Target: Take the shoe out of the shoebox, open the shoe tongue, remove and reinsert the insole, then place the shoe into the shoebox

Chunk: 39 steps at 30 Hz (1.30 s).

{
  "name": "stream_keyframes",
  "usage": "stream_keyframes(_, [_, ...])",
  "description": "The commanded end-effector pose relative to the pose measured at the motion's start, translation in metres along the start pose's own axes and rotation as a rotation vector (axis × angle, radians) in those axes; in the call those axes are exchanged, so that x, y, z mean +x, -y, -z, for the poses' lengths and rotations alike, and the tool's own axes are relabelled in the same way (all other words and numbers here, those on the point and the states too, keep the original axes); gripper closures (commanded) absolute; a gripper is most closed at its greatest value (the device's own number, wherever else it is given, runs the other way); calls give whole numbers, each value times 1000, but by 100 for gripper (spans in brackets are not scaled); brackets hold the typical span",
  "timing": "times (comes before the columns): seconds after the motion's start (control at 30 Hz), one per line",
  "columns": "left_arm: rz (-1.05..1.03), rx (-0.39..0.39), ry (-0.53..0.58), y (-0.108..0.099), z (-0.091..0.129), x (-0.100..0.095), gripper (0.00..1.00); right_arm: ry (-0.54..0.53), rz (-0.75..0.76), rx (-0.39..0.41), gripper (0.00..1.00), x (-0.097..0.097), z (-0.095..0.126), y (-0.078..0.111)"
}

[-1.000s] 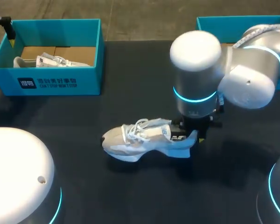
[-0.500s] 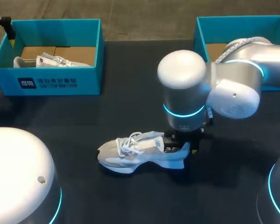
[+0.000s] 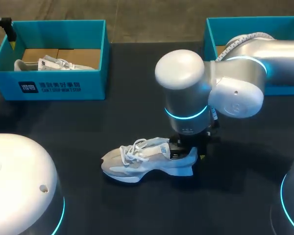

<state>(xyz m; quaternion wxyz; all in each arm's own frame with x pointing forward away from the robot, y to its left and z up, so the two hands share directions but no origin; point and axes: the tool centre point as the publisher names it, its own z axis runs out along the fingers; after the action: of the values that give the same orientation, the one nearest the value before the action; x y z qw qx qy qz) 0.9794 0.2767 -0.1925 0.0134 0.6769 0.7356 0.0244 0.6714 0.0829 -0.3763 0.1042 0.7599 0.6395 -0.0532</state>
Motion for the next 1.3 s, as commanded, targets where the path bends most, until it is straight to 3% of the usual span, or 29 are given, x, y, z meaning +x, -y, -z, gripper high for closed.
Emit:
stream_keyframes(0.03, [0, -1, -3, 0, 0, 0, 0, 54, -50, -27, 100, 8, 6, 11])
stream_keyframes(0.9, [0, -1, -3, 0, 0, 0, 0, 133, -155, 5, 100, 18, -14, 17])
stream_keyframes(1.0, [0, -1, -3, 0, 0, 0, 0, 128, -174, 17, 88, 19, -14, 19])
stream_keyframes(1.03, [0, -1, -3, 0, 0, 0, 0, 124, -178, 18, 74, 19, -13, 21])
stream_keyframes(1.07, [0, -1, -3, 0, 0, 0, 0, 123, -182, 19, 58, 19, -11, 21])
stream_keyframes(1.1, [0, -1, -3, 0, 0, 0, 0, 120, -189, 19, 5, 18, -9, 22])
stream_keyframes(1.13, [0, -1, -3, 0, 0, 0, 0, 113, -194, 17, 0, 18, -6, 23])
stream_keyframes(1.3, [0, -1, -3, 0, 0, 0, 0, 77, -198, 0, 0, 13, 15, 23])
